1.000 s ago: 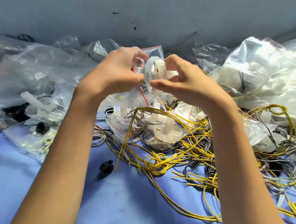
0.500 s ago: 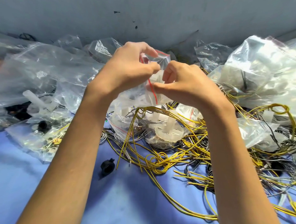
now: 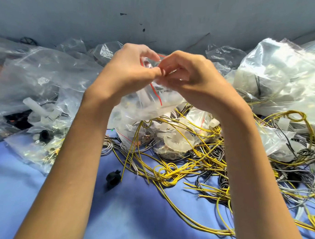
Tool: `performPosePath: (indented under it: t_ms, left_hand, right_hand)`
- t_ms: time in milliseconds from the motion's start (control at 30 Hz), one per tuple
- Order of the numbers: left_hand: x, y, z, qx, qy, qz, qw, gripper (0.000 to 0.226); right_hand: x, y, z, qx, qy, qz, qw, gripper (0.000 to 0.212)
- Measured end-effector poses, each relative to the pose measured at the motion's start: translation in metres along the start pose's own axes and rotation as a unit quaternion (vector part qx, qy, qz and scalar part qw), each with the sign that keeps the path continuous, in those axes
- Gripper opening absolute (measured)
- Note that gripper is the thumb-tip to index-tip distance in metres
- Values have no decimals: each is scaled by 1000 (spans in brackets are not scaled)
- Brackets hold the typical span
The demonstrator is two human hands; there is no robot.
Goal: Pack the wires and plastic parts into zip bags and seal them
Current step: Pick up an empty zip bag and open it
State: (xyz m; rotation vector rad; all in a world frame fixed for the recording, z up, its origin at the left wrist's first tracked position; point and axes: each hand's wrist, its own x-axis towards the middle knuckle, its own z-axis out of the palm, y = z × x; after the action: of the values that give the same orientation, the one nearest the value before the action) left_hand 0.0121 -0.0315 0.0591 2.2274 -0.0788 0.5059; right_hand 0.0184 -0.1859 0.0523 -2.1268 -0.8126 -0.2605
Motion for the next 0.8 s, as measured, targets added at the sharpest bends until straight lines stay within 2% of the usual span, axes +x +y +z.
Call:
performPosePath:
  t_ms: [100, 167, 267, 367, 433, 500, 567, 600, 700, 800]
  left_hand:
    - [0, 0, -2, 16, 17, 7, 1000, 34]
    - [-1, 0, -4, 24, 27, 10, 999, 34]
    - [-2, 1, -7, 39, 56, 6, 998, 43]
    - [-3, 1, -12, 101, 122, 0, 987, 46]
    - [-5, 1, -13, 159, 171, 1, 972, 44]
    - [-6, 3, -10, 197, 191, -6, 962, 48]
    - [-7, 3, -9, 222, 168, -9, 960, 52]
    - [-7, 3, -8, 229, 145, -8, 963, 53]
    - [-7, 2, -4, 231, 88, -9, 969, 52]
    - [-7, 2, -1, 228, 75, -11, 971, 50]
  right_hand:
    - [-2, 1, 2, -22, -61, 6, 998, 26]
    - [-2, 0, 3, -14, -53, 10, 998, 26]
    - [-1, 2, 3, -6, 23, 16, 1000, 15]
    - [0, 9, -3, -68, 96, 49, 992, 12]
    - [-2, 15, -9, -121, 54, 109, 985, 10]
    - [-4, 21, -12, -162, -60, 176, 969, 6]
    - [-5, 28, -8, -164, -162, 228, 946, 7]
    - [-5, 32, -4, -155, -189, 251, 937, 9]
    - [-5, 40, 6, -150, -215, 289, 921, 12]
    - [-5, 44, 12, -179, -222, 278, 917, 11]
